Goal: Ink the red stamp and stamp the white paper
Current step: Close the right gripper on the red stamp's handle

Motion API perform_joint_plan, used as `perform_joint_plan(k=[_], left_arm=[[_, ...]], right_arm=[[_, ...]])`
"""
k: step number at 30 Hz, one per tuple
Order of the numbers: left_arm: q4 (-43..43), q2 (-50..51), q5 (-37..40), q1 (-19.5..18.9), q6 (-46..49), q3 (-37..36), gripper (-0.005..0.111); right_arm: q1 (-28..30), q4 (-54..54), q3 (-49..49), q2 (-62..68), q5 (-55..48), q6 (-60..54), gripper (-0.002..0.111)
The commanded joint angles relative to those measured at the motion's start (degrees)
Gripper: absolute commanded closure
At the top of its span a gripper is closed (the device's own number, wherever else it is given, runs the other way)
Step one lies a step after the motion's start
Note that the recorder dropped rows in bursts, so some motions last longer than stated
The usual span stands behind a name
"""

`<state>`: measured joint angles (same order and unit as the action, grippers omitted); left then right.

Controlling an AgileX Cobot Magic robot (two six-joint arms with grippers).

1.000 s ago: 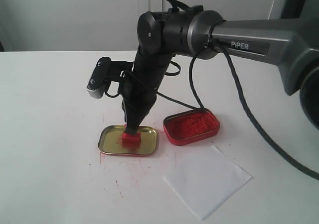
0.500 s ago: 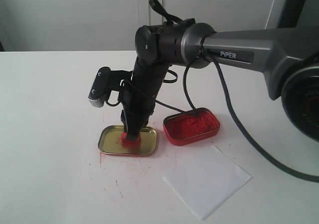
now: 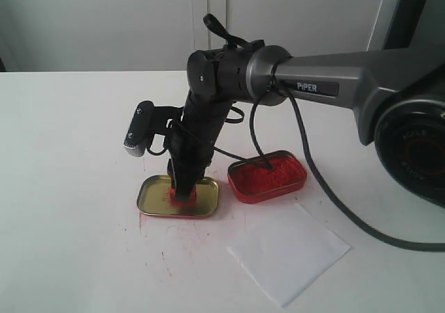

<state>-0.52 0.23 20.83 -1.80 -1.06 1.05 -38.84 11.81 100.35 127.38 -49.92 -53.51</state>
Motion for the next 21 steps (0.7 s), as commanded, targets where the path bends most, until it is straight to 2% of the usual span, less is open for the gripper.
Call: perform_joint_plan(k=[1,12,21], left_arm=[[0.2,-0.2,0.0,0.4,-0.2,-0.4,0.107],[0.2,-0.2,0.0,0.4,-0.2,-0.4,0.107],[0.2,-0.2,0.0,0.4,-0.2,-0.4,0.107]], right_arm=[[-0.1,0.4,0.2,0.4,0.9,-0.4,0.075],[-0.1,0.5,0.2,2.0,1.4,-0.3,0.076],[-0.1,0.6,0.2,1.6,1.2,-0.3,0.108]])
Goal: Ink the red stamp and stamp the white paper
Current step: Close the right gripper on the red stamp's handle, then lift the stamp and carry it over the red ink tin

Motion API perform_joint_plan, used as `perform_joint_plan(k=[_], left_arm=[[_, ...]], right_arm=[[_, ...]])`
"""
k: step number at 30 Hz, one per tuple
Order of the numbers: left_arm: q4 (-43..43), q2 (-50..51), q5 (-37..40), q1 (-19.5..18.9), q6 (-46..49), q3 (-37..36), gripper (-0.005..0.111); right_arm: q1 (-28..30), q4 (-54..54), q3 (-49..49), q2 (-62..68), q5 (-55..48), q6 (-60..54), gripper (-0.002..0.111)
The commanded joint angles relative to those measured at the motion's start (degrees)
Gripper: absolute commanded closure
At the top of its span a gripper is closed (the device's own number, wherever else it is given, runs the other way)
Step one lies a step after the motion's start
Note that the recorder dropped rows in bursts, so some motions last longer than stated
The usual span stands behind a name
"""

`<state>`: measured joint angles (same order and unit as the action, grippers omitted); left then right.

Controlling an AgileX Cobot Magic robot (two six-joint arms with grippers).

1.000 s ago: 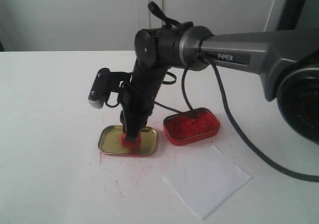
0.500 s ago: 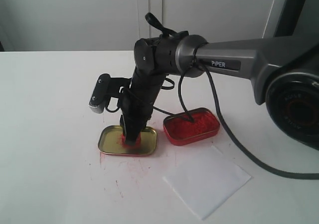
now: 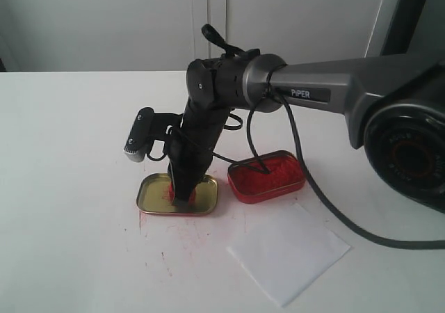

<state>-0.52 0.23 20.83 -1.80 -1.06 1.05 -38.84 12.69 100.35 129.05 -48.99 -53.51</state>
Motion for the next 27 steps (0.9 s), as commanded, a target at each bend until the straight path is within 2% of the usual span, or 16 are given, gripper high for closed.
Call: perform_joint_plan(k=[1,10,16,27], left_arm=[[0.2,-0.2,0.0,0.4,-0.2,-0.4,0.107],[0.2,-0.2,0.0,0.4,-0.2,-0.4,0.107],[0.2,-0.2,0.0,0.4,-0.2,-0.4,0.107],[0.2,-0.2,0.0,0.4,-0.2,-0.4,0.107]], right_arm=[[-0.1,-0.3,0.2,-0.2,0.3,-0.3,0.108],[-0.1,0.8,0.2,-6.9,-3.4,0.4,0.108],[1.3,-1.2,0.2,-9.7,-7.7,15.5,0.108],[8.4,-3.8,0.2,-10.3,-13.6,32.0,0.108]])
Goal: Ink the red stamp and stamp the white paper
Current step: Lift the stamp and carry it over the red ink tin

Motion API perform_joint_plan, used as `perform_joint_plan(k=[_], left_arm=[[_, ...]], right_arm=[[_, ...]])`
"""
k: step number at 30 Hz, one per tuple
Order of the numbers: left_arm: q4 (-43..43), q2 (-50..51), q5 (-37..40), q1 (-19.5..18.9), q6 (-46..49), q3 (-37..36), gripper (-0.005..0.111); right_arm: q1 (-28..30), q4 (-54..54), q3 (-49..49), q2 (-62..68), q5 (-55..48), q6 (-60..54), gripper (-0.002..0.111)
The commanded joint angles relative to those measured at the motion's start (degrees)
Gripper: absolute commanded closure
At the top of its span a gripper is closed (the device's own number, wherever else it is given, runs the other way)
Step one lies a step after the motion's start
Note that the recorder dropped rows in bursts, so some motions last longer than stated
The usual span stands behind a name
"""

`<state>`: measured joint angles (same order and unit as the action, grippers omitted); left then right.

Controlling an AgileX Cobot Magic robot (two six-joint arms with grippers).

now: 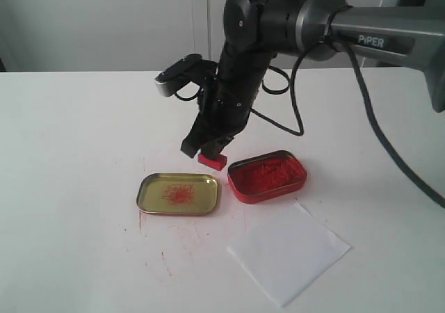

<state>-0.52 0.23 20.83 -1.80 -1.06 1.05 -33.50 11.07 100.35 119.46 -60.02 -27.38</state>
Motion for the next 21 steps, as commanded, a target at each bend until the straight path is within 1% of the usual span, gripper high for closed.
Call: perform_joint_plan(k=[1,7,11,18,21], left_arm=[[0.2,-0.2,0.0,0.4,-0.2,-0.4,0.107],[0.2,-0.2,0.0,0.4,-0.2,-0.4,0.107],[0.2,-0.2,0.0,0.4,-0.2,-0.4,0.107],[0.2,-0.2,0.0,0.4,-0.2,-0.4,0.107],[0.2,-0.2,0.0,0.4,-0.2,-0.4,0.107]], right_arm=[[3.7,-2.9,0.2,-0.7,-2.8,7.2,0.108],[7.6,-5.5,0.0,-0.7,-4.1,13.1,0.108],[9.4,-5.8,-2.8,-0.7,-2.2,16.6,0.108],[10.0,-8.4,-8.2,-0.7,4.3,24.3,0.108],[10.0,-8.6,-9.3,-0.7,6.3,26.0,0.108]])
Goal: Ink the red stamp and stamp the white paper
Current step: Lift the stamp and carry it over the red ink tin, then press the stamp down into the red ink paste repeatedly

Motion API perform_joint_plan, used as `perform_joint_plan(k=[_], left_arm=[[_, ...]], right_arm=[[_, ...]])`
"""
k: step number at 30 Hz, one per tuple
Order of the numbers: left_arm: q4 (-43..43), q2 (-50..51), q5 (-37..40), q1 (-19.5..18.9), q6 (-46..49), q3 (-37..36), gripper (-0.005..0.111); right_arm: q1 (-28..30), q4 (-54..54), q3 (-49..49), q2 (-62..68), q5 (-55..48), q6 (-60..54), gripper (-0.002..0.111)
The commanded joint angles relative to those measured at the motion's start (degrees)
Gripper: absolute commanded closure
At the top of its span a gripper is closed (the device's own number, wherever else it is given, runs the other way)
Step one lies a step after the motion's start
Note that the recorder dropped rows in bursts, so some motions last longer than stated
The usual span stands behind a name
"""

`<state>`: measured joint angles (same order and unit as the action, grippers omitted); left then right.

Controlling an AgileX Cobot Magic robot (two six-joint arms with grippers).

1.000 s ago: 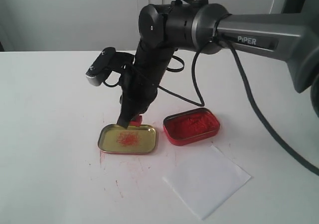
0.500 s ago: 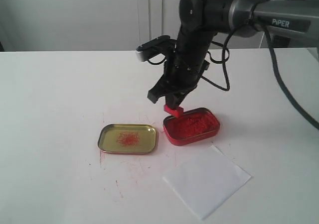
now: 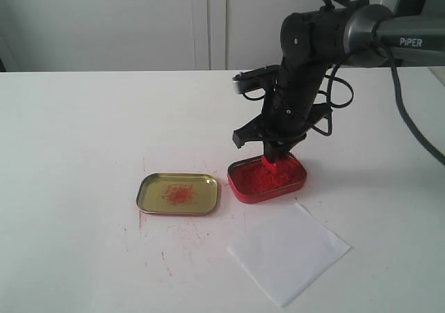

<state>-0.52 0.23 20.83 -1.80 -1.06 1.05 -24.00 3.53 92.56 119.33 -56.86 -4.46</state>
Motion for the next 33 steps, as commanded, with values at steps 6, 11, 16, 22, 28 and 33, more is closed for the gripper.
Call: perform_joint_plan(k=[6,11,16,22,28,33], left_arm=[[0.2,-0.2,0.0,0.4,-0.2,-0.4,0.107],[0.2,-0.2,0.0,0.4,-0.2,-0.4,0.107],[0.2,-0.2,0.0,0.4,-0.2,-0.4,0.107],[0.2,-0.2,0.0,0.4,-0.2,-0.4,0.107],[0.2,-0.2,0.0,0.4,-0.2,-0.4,0.107],[0.2,-0.2,0.0,0.4,-0.2,-0.4,0.107]], right_arm=[[0.5,-6.0,-2.0,-0.6,3.6,9.1,0.108],[0.5,-6.4,-2.0,-0.6,4.1,9.8,0.108],[0.4,-6.7,-2.5,-0.5,4.8,10.3,0.108],[0.4,-6.7,-11.2,-4.4,14.0,13.1,0.108],[0.4,-8.2,-14.0,-6.3,17.2,15.2,0.108],[0.6,-9.7,-14.0,-5.8,17.3,17.3,0.108]])
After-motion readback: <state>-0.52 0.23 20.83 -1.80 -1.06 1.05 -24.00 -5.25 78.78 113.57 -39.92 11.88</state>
